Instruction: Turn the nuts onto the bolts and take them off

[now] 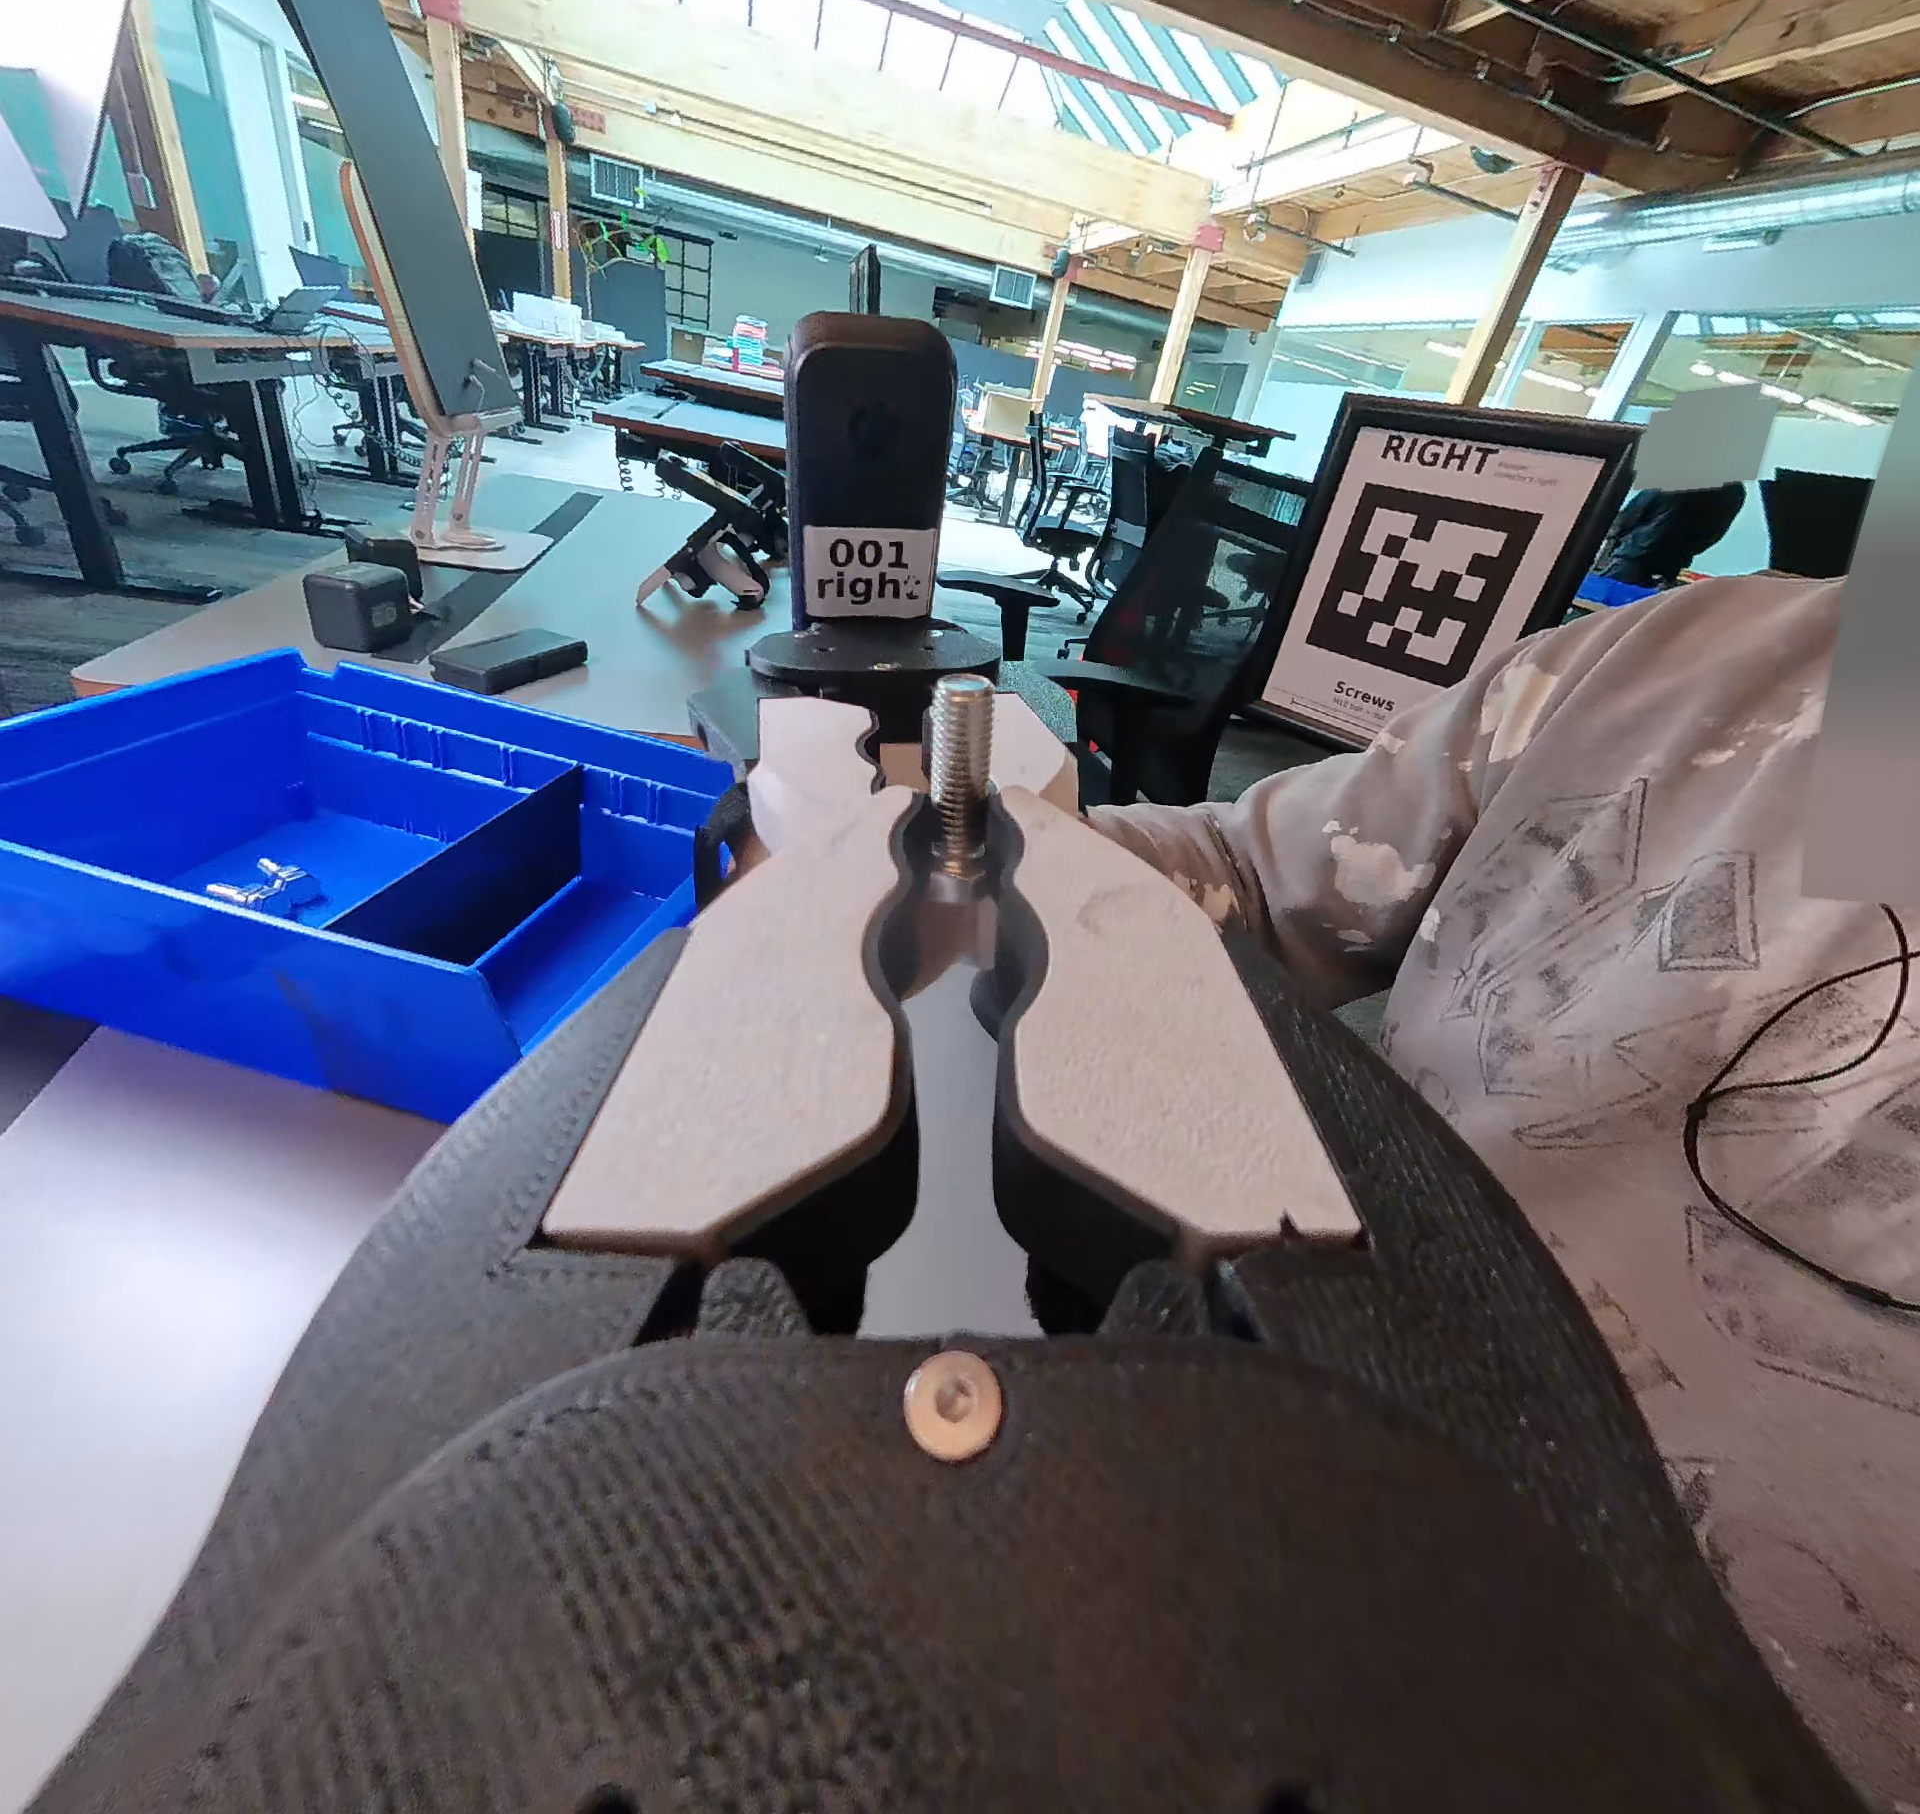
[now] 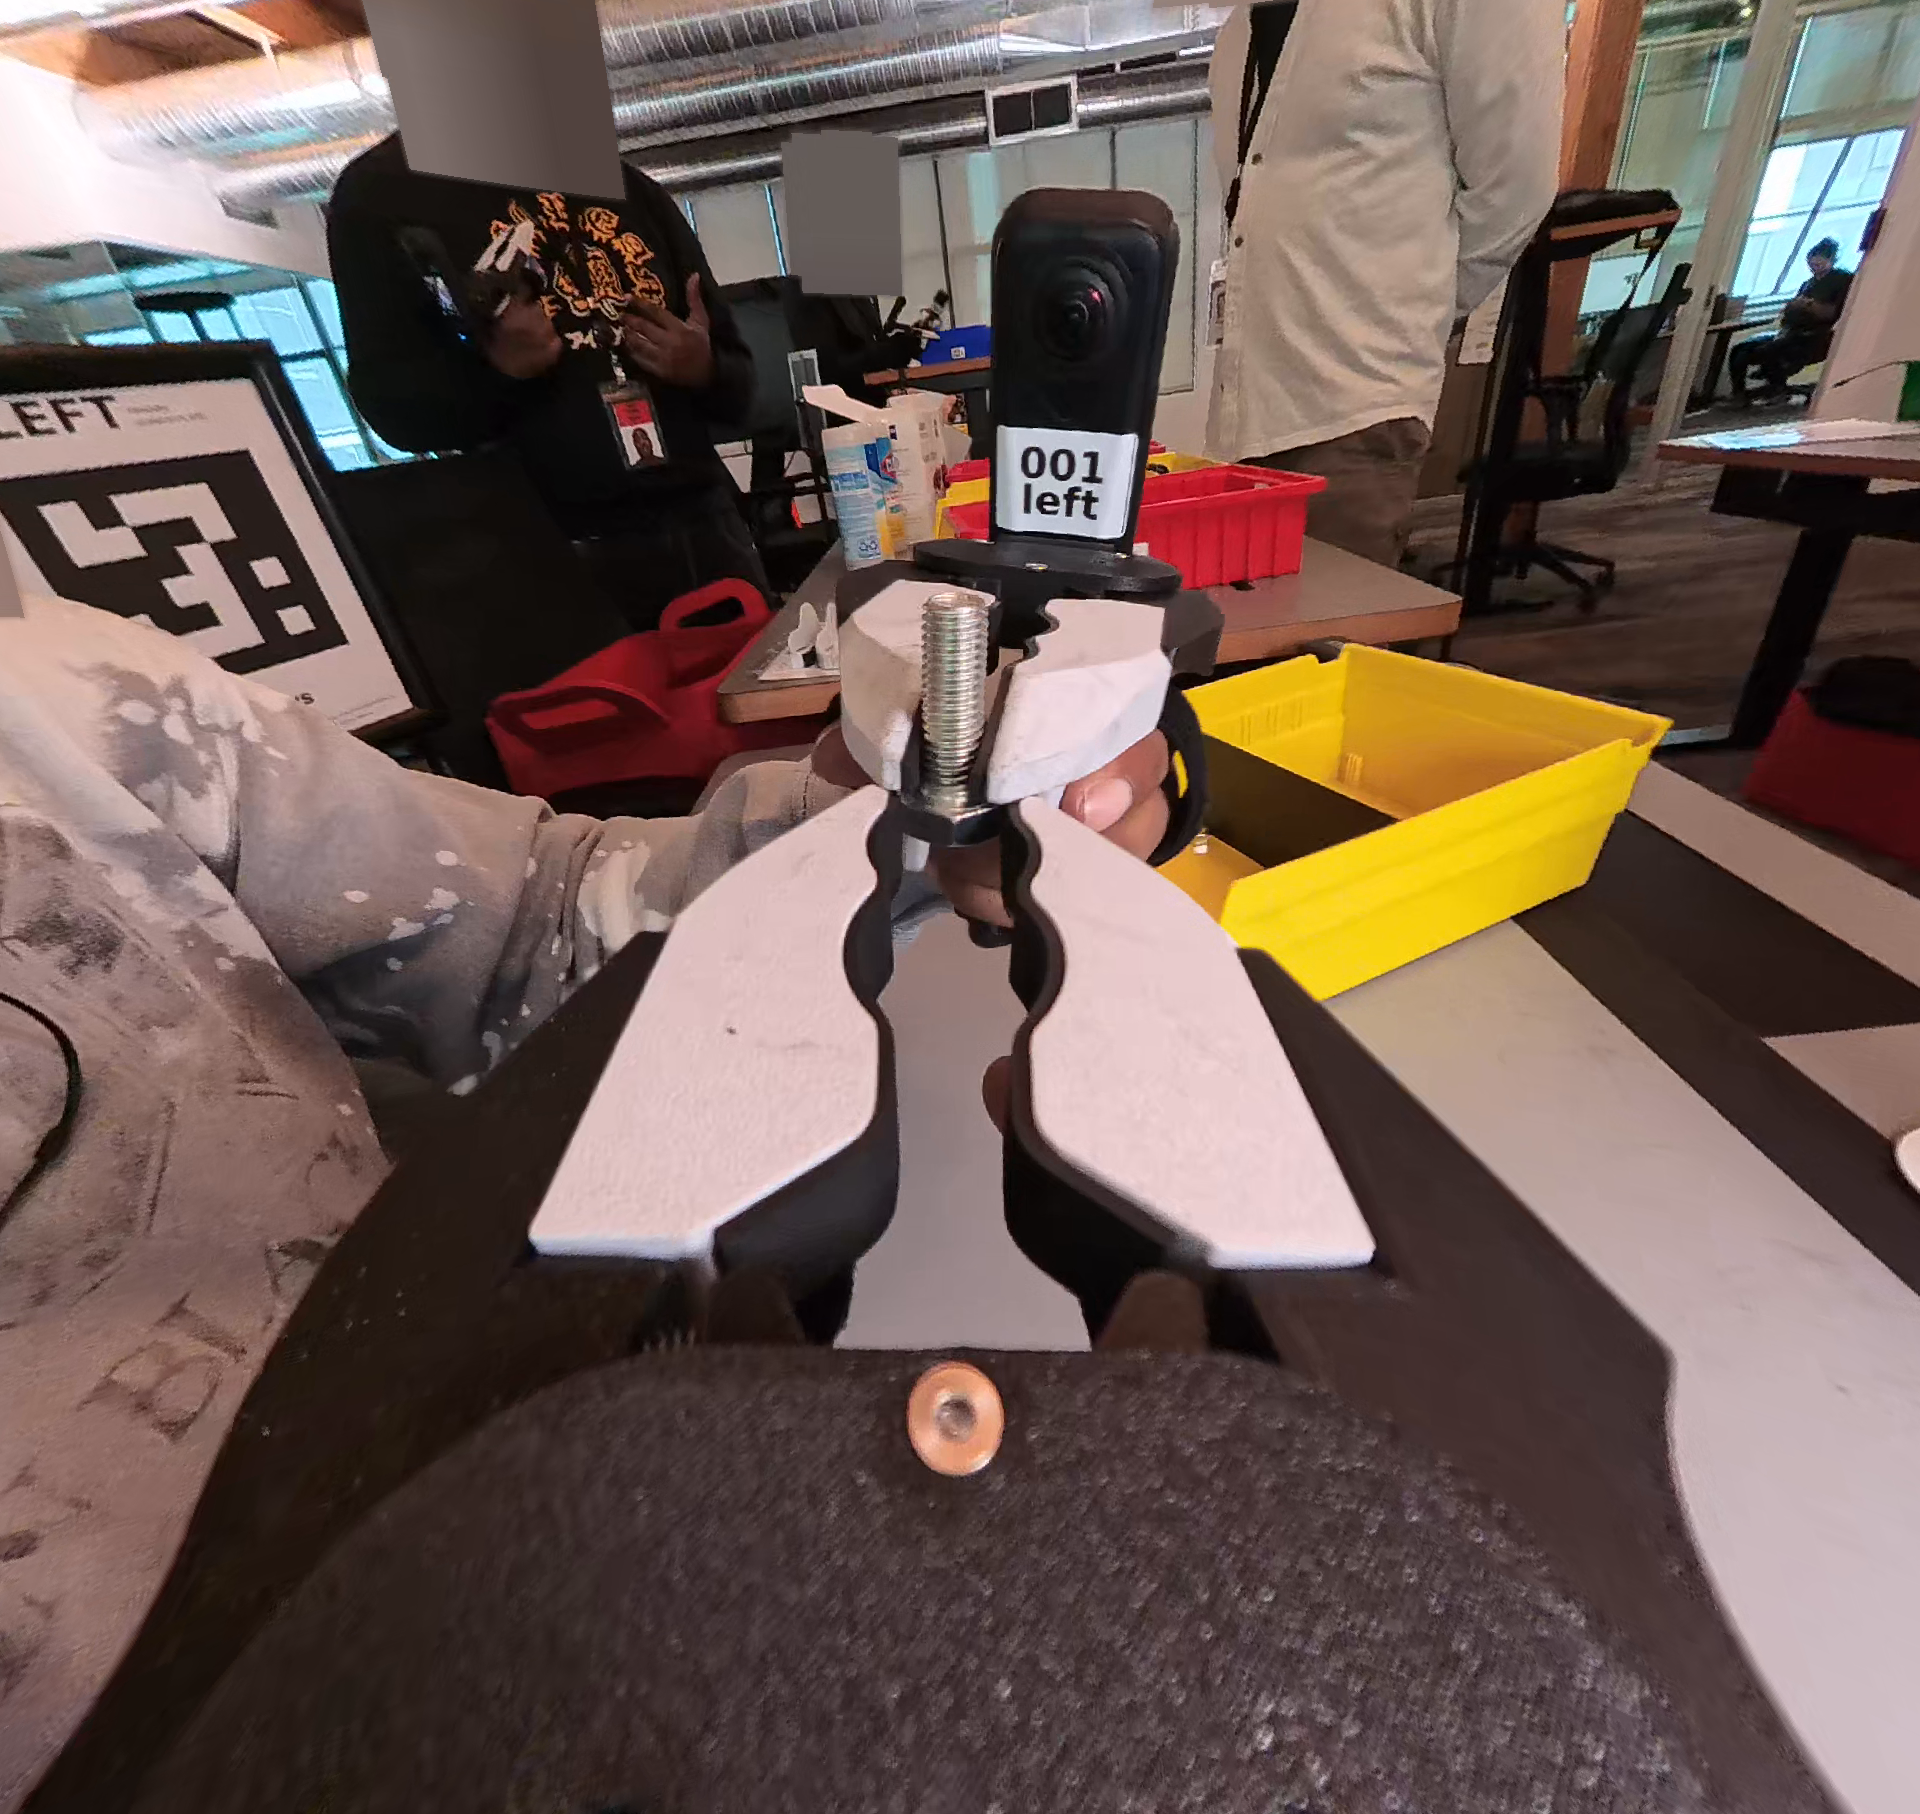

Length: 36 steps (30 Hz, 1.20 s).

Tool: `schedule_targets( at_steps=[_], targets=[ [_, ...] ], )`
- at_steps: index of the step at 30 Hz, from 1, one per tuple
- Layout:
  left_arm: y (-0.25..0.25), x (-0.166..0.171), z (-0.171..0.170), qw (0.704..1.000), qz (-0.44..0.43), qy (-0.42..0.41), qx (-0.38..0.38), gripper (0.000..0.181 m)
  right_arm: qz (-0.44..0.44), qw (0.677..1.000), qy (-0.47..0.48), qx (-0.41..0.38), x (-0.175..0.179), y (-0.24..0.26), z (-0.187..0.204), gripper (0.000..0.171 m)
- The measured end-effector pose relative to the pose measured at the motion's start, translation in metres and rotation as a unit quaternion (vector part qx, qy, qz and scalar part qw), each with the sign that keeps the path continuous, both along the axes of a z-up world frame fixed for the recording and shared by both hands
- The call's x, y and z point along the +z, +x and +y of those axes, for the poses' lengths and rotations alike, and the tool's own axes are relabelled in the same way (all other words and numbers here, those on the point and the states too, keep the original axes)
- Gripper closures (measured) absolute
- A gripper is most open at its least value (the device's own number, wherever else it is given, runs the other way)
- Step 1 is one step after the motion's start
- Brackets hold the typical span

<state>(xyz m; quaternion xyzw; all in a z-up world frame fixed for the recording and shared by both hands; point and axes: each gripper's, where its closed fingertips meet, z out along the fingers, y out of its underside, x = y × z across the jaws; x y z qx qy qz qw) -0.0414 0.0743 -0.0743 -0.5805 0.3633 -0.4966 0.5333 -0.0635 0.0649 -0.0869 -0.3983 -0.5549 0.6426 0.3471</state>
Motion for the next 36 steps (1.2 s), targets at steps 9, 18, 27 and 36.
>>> schedule_targets(
  at_steps=[9,18,27,36],
  targets=[
    [-0.016,0.007,0.001,0.997,0.041,0.035,0.061,0.163,0.016,0.997,0.060,-0.056,-0.007,-0.007,0.007,0.154],
    [-0.013,0.001,0.005,0.992,0.082,0.054,0.085,0.171,0.020,0.995,0.066,-0.072,-0.009,-0.010,0.008,0.154],
    [-0.011,0.001,0.005,0.993,0.070,0.052,0.075,0.171,0.031,0.994,0.074,-0.081,-0.005,-0.009,0.008,0.153],
    [-0.011,0.002,0.007,0.993,0.066,0.054,0.081,0.171,0.026,0.994,0.073,-0.081,-0.005,-0.008,0.009,0.153]
  ],
)
